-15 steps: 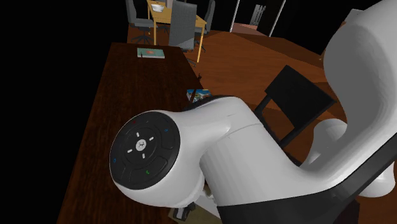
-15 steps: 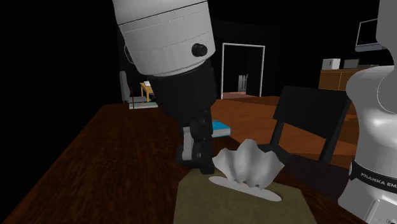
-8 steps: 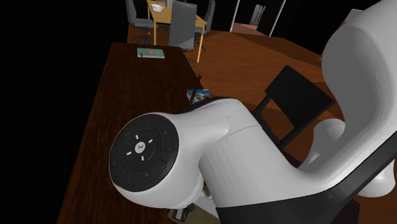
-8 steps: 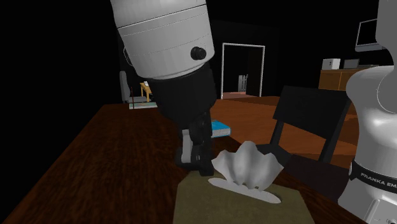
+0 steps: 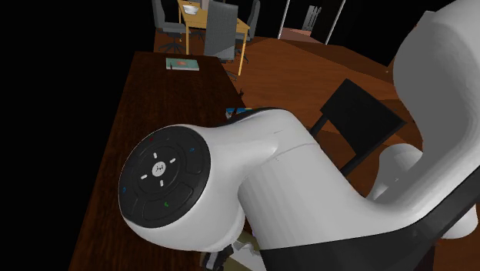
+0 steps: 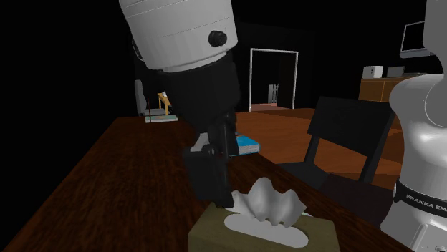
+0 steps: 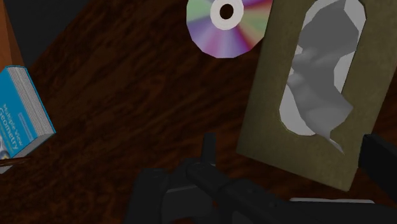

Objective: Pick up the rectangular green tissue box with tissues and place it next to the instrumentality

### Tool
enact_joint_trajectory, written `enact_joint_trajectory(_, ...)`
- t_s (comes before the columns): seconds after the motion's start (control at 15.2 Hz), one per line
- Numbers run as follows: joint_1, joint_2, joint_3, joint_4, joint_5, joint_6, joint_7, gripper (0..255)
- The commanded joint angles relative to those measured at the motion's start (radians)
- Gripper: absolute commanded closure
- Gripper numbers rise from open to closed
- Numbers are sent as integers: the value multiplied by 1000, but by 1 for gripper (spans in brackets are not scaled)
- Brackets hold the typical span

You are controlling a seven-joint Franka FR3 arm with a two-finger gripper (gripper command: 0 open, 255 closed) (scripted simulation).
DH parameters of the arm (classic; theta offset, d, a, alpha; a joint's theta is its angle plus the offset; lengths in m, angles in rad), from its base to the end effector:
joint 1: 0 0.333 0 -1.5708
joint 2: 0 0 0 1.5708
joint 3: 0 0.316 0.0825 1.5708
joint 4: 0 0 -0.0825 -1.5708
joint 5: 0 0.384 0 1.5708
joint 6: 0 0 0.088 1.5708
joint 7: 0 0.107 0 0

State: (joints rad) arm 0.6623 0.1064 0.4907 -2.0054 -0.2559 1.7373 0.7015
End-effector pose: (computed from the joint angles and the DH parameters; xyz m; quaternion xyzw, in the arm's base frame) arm 0.2401 0.4742 0.3876 0.9431 0.2646 -0.0303 0.1992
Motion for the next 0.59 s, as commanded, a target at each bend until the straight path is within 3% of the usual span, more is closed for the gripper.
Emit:
enact_joint_trajectory(0.0, 9, 5, 7, 62, 5, -60, 0, 0)
enact_joint_trajectory(0.53, 12, 8, 9, 91, 6, -86, -1, 0)
